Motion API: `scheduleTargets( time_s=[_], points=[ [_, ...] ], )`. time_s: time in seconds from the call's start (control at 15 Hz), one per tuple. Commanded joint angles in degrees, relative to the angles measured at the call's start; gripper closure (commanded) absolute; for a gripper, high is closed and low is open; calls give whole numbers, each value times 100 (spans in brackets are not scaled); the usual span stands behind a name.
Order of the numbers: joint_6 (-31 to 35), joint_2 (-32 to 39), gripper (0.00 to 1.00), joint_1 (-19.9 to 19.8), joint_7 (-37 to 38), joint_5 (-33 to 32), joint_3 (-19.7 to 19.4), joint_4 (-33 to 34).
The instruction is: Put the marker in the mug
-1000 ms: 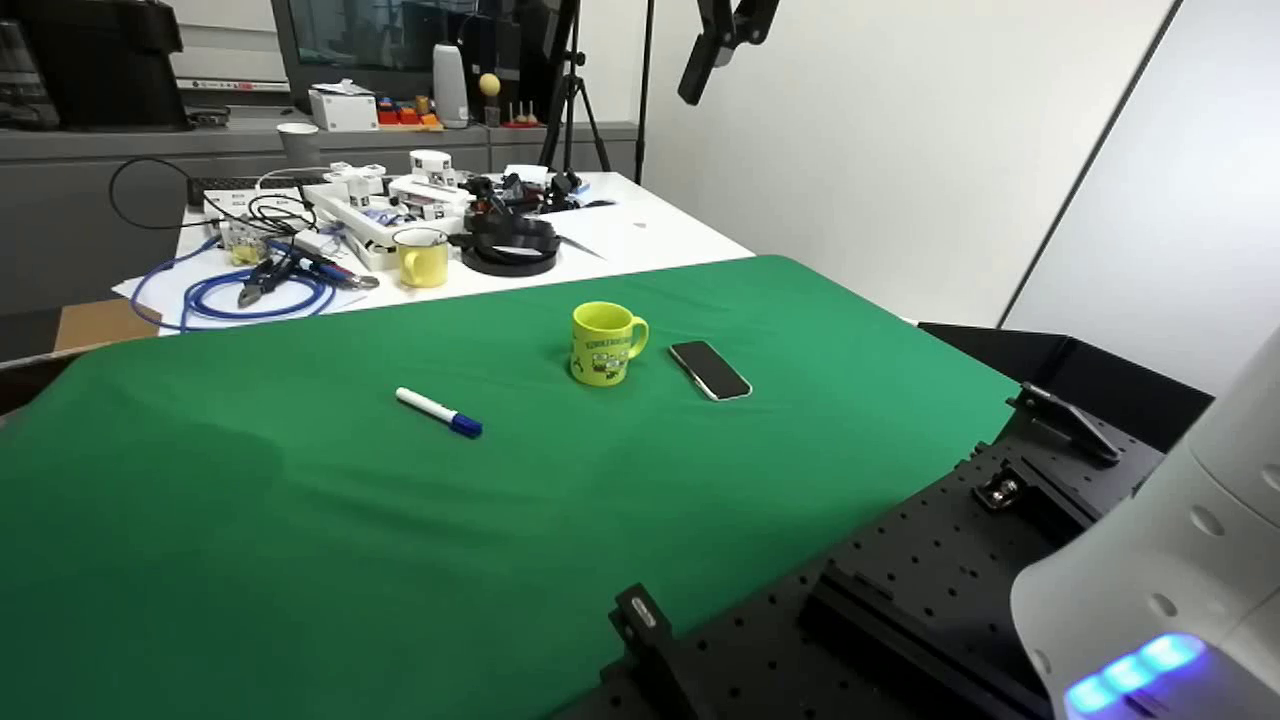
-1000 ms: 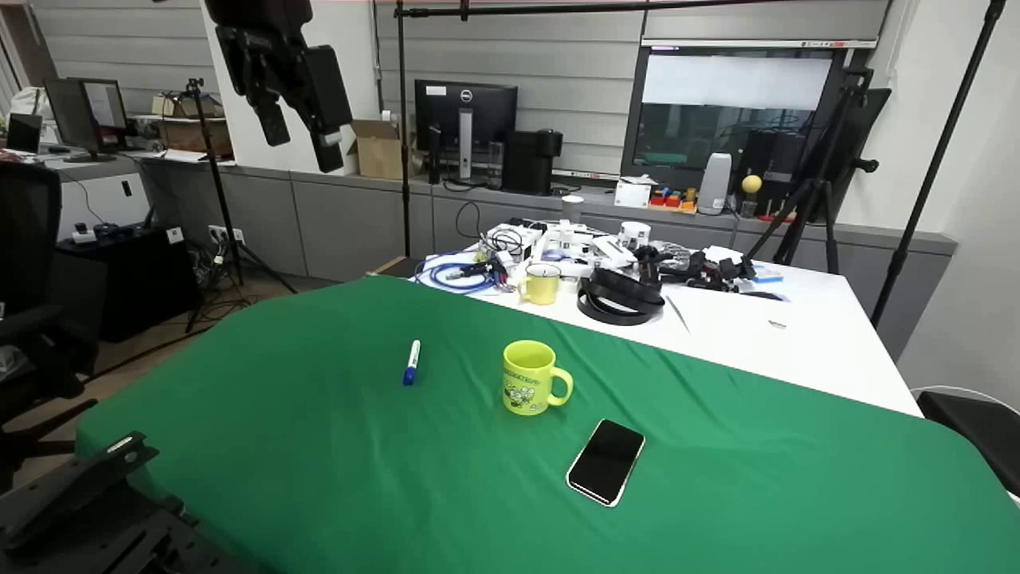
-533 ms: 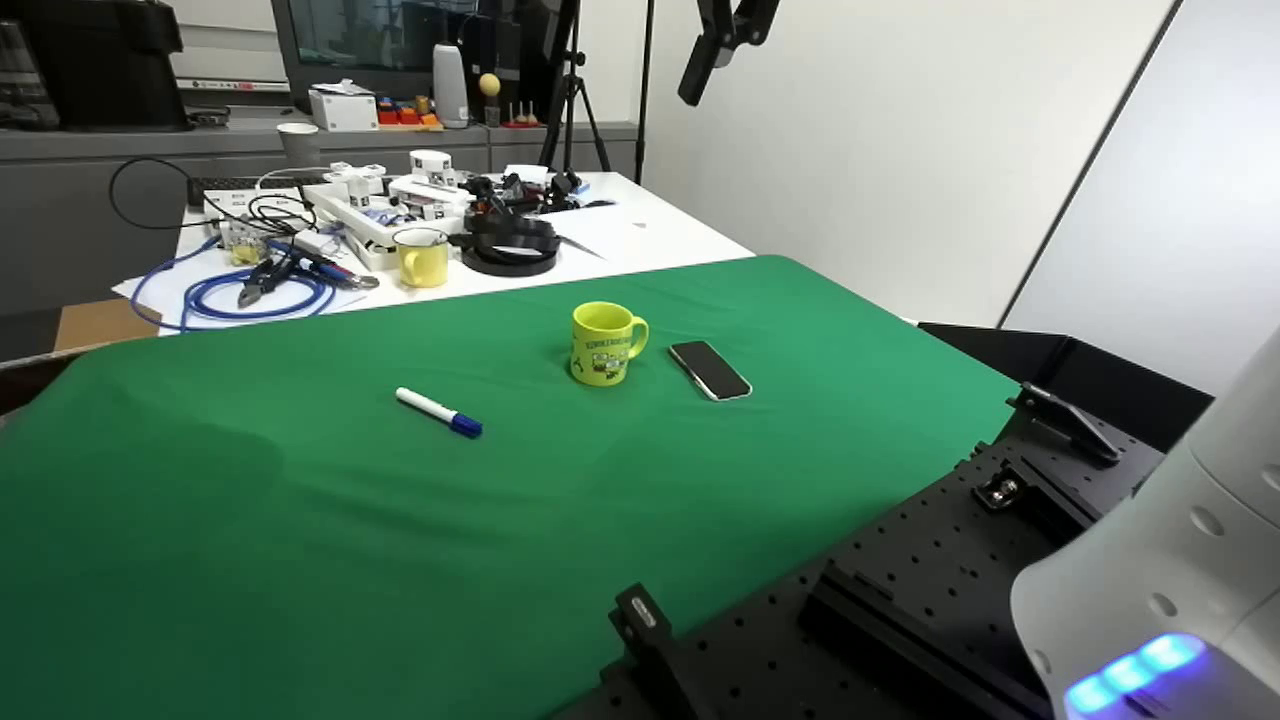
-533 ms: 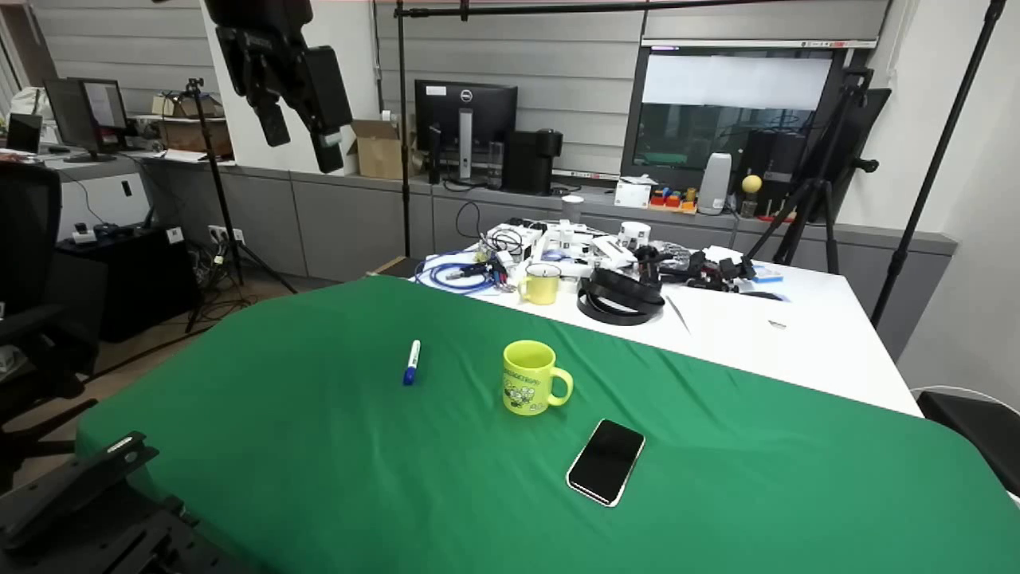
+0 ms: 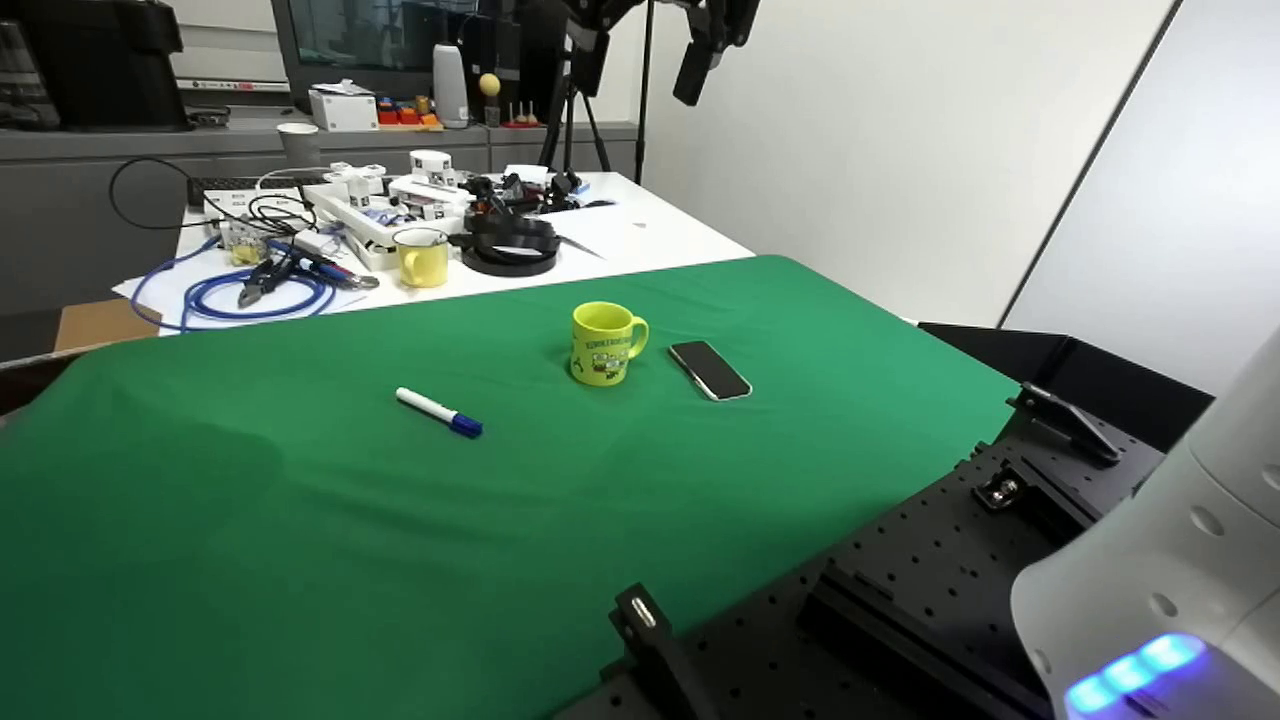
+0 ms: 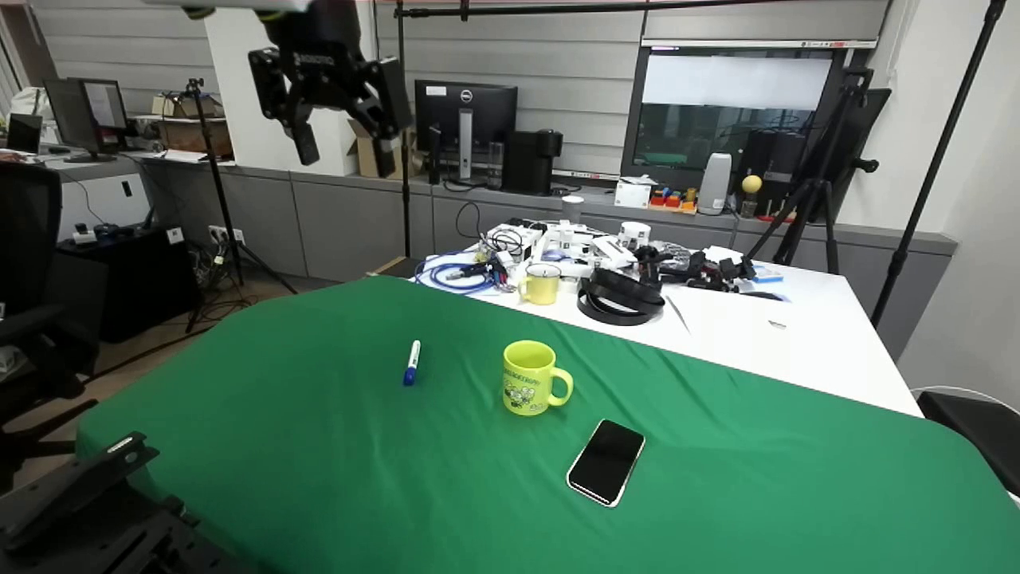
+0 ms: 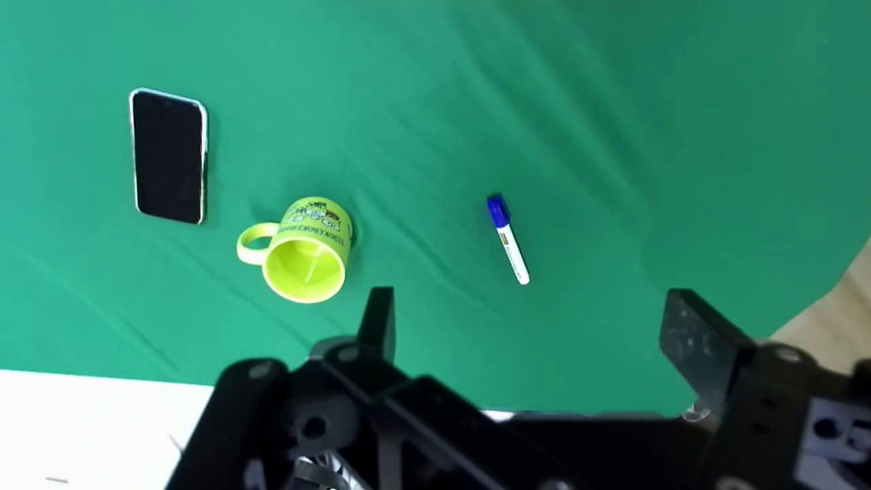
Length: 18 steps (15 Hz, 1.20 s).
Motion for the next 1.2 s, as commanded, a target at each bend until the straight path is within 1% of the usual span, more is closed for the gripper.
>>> scheduleTargets(
  time_s=[0.0,0.07,0.2,0.33,0.4,0.47,0.6,0.67,1.13],
  points=[
    [75,1263,0,-17,-1147,-341,-583,947],
    [119,1649,0,54,-1554,-279,-756,1251],
    [52,2288,0,154,-2320,-86,-958,1856],
    [-73,2981,0,136,-2748,-2,-933,2534],
    [-249,3245,0,37,-2650,-85,-830,2844],
    [62,2562,0,-46,-2533,-108,-789,2061],
    [-37,3096,0,-92,-2568,-125,-707,2557],
    [-49,3234,0,-102,-2569,-131,-685,2678],
    [-116,3277,0,-104,-2591,-133,-674,2759]
  ],
)
